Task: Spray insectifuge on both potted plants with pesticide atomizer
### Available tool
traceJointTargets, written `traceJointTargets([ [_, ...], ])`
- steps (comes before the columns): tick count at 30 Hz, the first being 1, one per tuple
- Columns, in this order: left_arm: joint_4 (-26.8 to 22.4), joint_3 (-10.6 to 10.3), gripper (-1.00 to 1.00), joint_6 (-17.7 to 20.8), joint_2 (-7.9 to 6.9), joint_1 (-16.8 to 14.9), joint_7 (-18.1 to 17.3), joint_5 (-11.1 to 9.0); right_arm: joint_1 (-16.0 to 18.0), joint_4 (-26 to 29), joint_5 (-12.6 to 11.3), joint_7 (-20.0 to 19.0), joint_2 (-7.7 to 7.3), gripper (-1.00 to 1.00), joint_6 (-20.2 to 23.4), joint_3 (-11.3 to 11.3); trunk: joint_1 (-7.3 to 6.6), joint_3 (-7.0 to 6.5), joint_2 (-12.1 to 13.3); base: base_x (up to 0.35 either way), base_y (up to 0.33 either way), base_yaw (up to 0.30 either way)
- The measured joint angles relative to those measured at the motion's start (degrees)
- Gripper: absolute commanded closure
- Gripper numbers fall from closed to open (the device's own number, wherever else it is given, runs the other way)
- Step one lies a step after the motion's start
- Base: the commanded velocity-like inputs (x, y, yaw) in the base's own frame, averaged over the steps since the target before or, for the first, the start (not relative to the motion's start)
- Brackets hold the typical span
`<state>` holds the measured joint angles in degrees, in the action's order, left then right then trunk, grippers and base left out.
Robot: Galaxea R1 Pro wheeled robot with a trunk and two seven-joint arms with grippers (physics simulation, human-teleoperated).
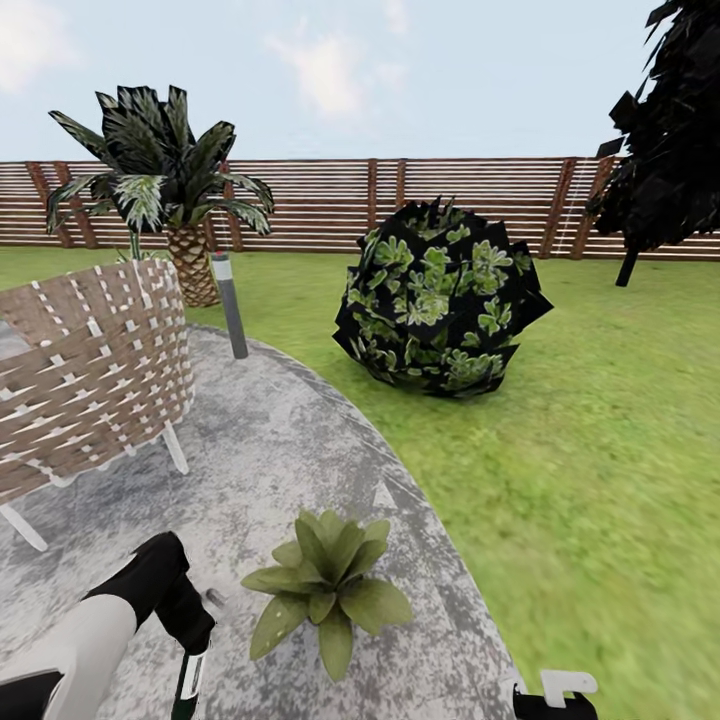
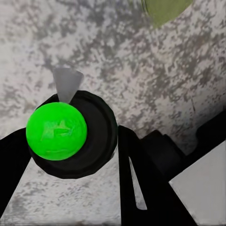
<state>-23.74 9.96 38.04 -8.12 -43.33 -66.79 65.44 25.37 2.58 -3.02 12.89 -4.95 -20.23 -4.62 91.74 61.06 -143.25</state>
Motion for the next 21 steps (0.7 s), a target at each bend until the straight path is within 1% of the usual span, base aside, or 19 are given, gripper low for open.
traceJointTargets([
  [2,0.1,0.1,1.0,-0.2,-0.64,0.0,0.1,-0.1,0.0,0.0,0.0,0.0,0.03,-1.0,0.0,0.0,0.0,0.16,0.0,0.003,0.001,0.0],
  [3,0.0,0.1,1.0,-0.2,-0.64,0.0,0.1,-0.1,0.0,0.0,0.0,0.0,0.03,-1.0,0.0,0.0,0.0,0.25,0.0,0.0,0.0,0.0],
  [6,-0.2,0.4,1.0,-0.1,0.05,-0.6,0.1,-0.3,0.0,0.0,0.0,0.0,0.01,-1.0,0.0,0.0,0.0,0.33,0.0,0.0,0.0,0.0],
  [8,-0.4,0.4,1.0,0.2,1.04,-1.0,-0.1,-0.4,0.0,0.0,0.0,0.0,-0.03,-1.0,0.0,0.0,0.0,0.34,0.0,0.0,0.0,0.0],
  [9,-1.6,0.5,1.0,0.5,2.19,-1.8,-0.3,-0.5,0.0,0.0,0.0,0.0,-0.05,-1.0,0.0,0.0,0.0,0.33,0.0,0.0,0.0,0.0],
  [10,-2.2,0.3,1.0,0.5,2.65,-2.4,-0.3,-0.2,0.0,-0.1,0.1,0.0,-0.05,-1.0,0.0,0.0,0.0,0.33,0.0,0.0,0.0,0.0],
  [11,-2.4,0.1,1.0,0.5,2.73,-2.9,-0.4,-0.1,0.0,-0.1,0.1,0.0,-0.05,-1.0,0.0,0.0,0.0,0.34,0.0,0.0,0.0,0.0],
  [13,-2.6,-1.5,1.0,0.5,2.41,-3.6,-0.9,0.0,0.0,-0.1,0.1,0.0,-0.05,-1.0,0.0,0.0,0.0,0.34,0.0,0.0,0.0,0.0],
  [14,-2.7,-2.5,1.0,0.3,2.01,-3.9,-1.8,0.1,0.0,-0.1,0.1,0.0,-0.05,-1.0,0.0,0.0,0.0,0.34,0.0,0.0,0.0,0.0],
  [16,-2.7,-3.1,1.0,0.0,1.11,-4.1,-2.3,0.6,0.0,-0.1,0.1,0.0,-0.05,-1.0,0.0,0.0,0.0,0.34,0.0,0.0,0.0,0.0],
  [18,-2.4,-3.4,1.0,-0.3,-0.35,-3.8,-3.6,2.4,0.0,-0.1,0.1,0.0,-0.02,-1.0,0.0,0.0,0.0,0.34,0.0,0.0,0.0,0.0],
  [19,-2.4,-3.5,1.0,-0.6,-0.85,-3.4,-4.2,3.9,0.0,-0.1,0.1,0.0,0.01,-1.0,0.0,-0.1,0.0,0.34,0.0,0.0,0.0,0.0],
  [20,-2.4,-3.5,1.0,-0.7,-1.05,-3.1,-4.3,4.9,0.0,0.0,0.1,0.0,0.07,-1.0,0.0,-0.1,0.0,0.34,0.0,0.0,0.0,0.0],
  [21,-2.2,-3.5,1.0,-0.7,-1.1,-3.0,-4.3,5.4,0.0,0.0,0.1,0.0,0.09,-1.0,0.0,-0.1,0.0,0.34,0.0,0.0,0.0,0.029],
])
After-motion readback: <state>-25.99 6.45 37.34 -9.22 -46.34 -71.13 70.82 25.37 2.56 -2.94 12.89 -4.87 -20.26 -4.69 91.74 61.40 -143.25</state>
